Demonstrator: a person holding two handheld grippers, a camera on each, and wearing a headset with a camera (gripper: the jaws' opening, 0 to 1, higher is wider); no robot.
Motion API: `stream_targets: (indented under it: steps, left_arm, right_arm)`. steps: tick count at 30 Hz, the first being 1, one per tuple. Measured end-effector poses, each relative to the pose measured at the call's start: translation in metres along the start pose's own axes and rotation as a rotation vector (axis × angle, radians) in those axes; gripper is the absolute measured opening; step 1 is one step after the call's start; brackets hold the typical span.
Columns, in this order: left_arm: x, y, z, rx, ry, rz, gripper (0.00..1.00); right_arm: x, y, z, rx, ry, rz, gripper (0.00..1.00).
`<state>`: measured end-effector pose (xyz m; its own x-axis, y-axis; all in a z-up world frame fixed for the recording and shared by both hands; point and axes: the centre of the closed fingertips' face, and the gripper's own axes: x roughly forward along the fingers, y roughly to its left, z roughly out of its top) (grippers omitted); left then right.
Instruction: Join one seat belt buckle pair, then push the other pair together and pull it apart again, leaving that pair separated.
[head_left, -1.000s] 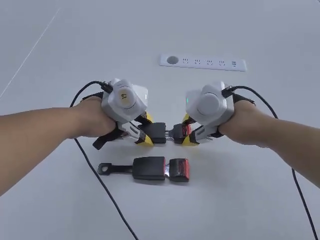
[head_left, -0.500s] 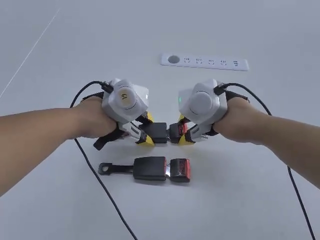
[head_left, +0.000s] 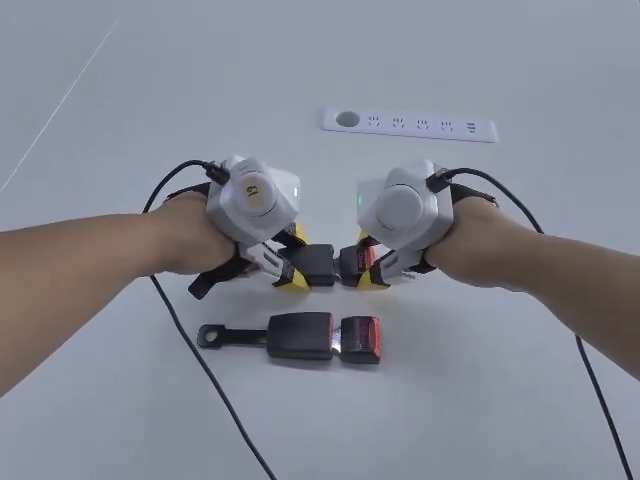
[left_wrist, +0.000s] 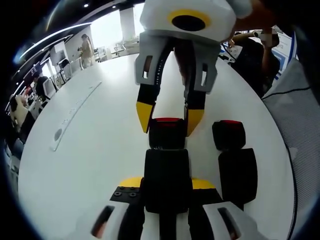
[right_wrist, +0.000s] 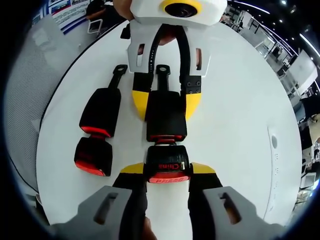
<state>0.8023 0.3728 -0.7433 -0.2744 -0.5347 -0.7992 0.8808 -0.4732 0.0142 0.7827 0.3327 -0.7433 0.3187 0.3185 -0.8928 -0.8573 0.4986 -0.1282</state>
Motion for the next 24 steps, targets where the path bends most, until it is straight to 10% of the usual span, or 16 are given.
stream_targets:
  steps: [24]
  left_arm:
    - [-0.001, -0.004, 0.000, 0.002, 0.007, -0.001, 0.32]
  right_arm:
    - [-0.004, 0.001, -0.013, 0.018, 0.008, -0.001, 0.29]
